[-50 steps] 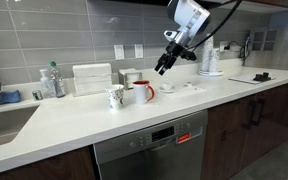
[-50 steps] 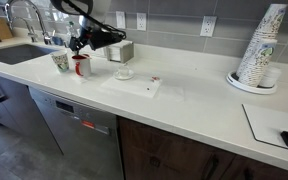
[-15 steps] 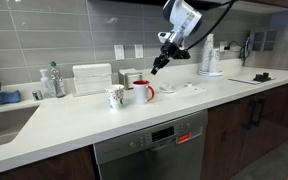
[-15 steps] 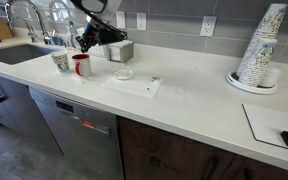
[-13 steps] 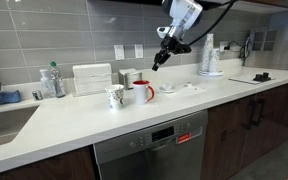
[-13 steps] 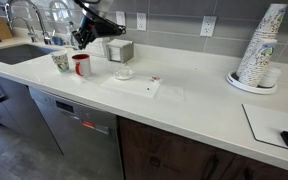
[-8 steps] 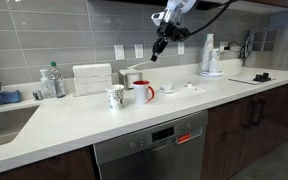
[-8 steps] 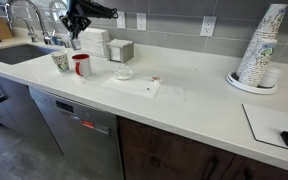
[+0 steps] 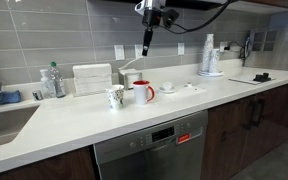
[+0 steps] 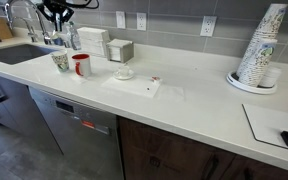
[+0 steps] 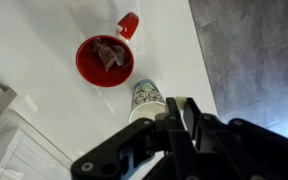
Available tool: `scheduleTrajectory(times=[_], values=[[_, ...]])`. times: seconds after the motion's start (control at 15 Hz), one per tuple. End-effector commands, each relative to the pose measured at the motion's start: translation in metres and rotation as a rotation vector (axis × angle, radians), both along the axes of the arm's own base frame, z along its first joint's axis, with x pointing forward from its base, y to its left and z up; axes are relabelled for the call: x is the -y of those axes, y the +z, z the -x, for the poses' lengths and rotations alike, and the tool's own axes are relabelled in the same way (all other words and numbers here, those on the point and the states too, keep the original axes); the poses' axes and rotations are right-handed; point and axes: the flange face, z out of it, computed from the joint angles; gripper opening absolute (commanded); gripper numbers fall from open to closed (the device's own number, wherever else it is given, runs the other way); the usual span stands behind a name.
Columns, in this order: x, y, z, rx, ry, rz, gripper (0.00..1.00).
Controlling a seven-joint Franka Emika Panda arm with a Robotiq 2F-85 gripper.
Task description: Put the white spoon in the coffee cup on the left
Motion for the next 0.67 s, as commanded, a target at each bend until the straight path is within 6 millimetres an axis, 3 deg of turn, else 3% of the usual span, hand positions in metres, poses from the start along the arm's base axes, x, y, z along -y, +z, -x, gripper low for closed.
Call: scheduleTrajectory(times=[0.0,0.27,0.6], values=[[-0.04,-0.005,-0.003,-0.032,-0.111,0.093,0.03],[-0.08,-0.014,-0.012,-0.061,-0.197,0.174,0.03],[-0.103,-0.03,-0.028,-0.098,-0.259,0.273,0.03]])
